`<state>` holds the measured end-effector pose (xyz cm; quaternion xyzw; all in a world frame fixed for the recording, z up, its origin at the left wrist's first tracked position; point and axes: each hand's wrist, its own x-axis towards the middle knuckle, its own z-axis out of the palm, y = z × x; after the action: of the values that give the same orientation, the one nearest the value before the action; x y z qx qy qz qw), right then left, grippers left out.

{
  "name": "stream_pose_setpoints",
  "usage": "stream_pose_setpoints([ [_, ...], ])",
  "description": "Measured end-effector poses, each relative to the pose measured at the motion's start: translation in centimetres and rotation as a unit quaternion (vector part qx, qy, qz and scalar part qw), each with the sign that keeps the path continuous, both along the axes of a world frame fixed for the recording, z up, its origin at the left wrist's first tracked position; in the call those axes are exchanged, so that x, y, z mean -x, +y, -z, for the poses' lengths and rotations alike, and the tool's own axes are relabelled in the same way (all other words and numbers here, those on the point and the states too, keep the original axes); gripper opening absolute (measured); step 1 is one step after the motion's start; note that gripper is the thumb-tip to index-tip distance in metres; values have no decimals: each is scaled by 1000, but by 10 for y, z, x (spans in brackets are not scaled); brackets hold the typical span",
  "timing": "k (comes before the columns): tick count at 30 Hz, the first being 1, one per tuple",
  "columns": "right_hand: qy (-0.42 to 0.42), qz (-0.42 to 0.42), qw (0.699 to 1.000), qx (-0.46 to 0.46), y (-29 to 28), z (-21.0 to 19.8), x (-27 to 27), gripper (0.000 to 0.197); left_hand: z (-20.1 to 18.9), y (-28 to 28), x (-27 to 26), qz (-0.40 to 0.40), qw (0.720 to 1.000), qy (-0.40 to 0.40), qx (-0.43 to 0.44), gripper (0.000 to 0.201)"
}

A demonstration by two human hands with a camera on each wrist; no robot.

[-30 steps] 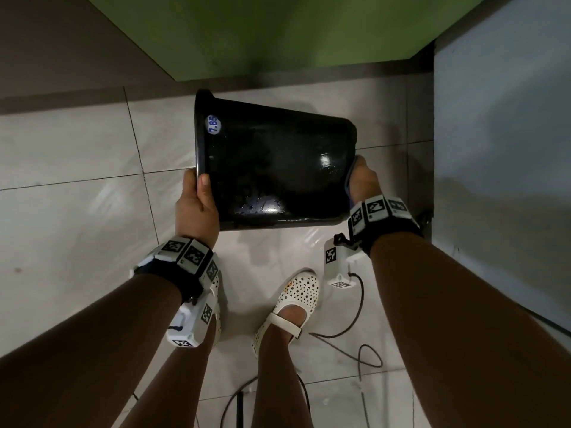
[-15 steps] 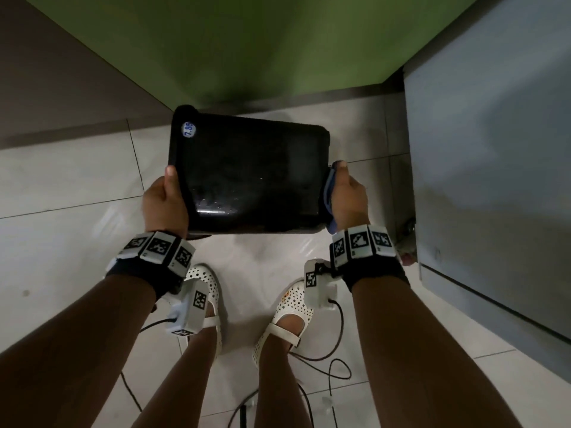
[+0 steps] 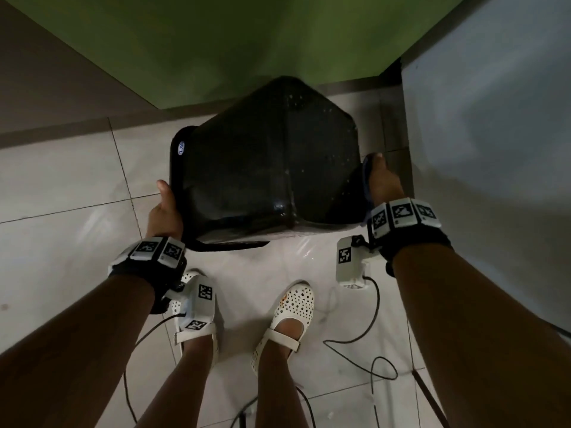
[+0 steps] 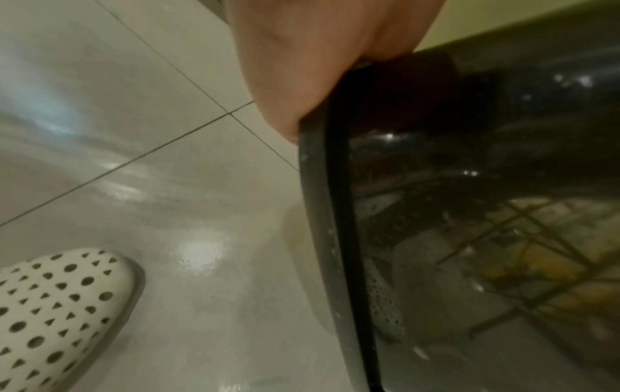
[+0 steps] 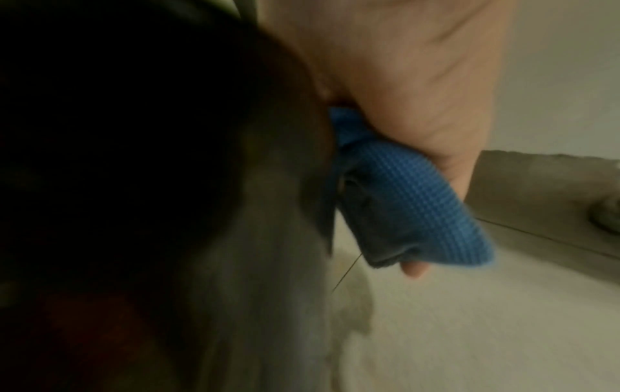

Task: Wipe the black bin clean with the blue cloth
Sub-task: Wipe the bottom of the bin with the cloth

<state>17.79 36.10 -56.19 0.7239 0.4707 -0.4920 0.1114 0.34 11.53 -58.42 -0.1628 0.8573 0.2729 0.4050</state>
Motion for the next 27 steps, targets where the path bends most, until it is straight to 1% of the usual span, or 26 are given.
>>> stream_pose_setpoints([
  [2,82,96,988,83,-2,6,-7,62,14,0,-3,-35,998,-46,-4,101],
  [3,124,134,977,111,-2,9,-11,63,18,2,-5,-32,998,-54,-4,105],
  [4,149,150,969,129,-2,10,-14,65,19,6,-7,-19,998,-64,5,99],
  [7,167,146,962,156,-3,12,-20,75,17,18,-15,15,998,-54,-4,70],
  [8,174,136,963,153,-4,12,-21,72,16,20,-16,16,999,-51,-3,62],
  [10,195,121,964,138,-9,8,-19,57,14,23,-16,21,998,-49,-16,50],
  [11,218,127,957,143,-13,5,-15,54,13,25,-15,15,998,-55,-34,47],
  [12,245,139,947,157,-18,3,-11,54,13,28,-15,-5,995,-77,-64,45],
  [13,261,144,939,171,-23,0,-6,56,11,30,-15,-40,989,-100,-102,42],
  [14,266,134,938,177,-27,-3,0,59,11,31,-16,-85,978,-133,-136,40],
  [15,254,109,945,174,-31,-7,8,63,8,33,-17,-117,966,-166,-163,36],
  [17,198,60,969,132,-38,-11,19,71,-3,39,-19,-143,943,-223,-199,31],
  [18,184,54,975,109,-41,-11,22,68,-3,39,-22,-144,938,-234,-211,30],
  [20,187,49,977,89,-43,-11,25,61,-7,38,-27,-156,927,-251,-232,31],
  [21,183,45,978,90,-43,-11,25,58,-6,37,-28,-169,921,-256,-238,36],
  [23,162,26,984,71,-44,-13,26,53,-7,32,-26,-175,920,-258,-238,43],
  [25,140,-9,990,30,-47,-15,25,50,-6,28,-23,-169,914,-273,-247,59],
  [27,131,-37,991,-19,-49,-15,23,44,-14,23,-19,-131,928,-252,-240,70],
])
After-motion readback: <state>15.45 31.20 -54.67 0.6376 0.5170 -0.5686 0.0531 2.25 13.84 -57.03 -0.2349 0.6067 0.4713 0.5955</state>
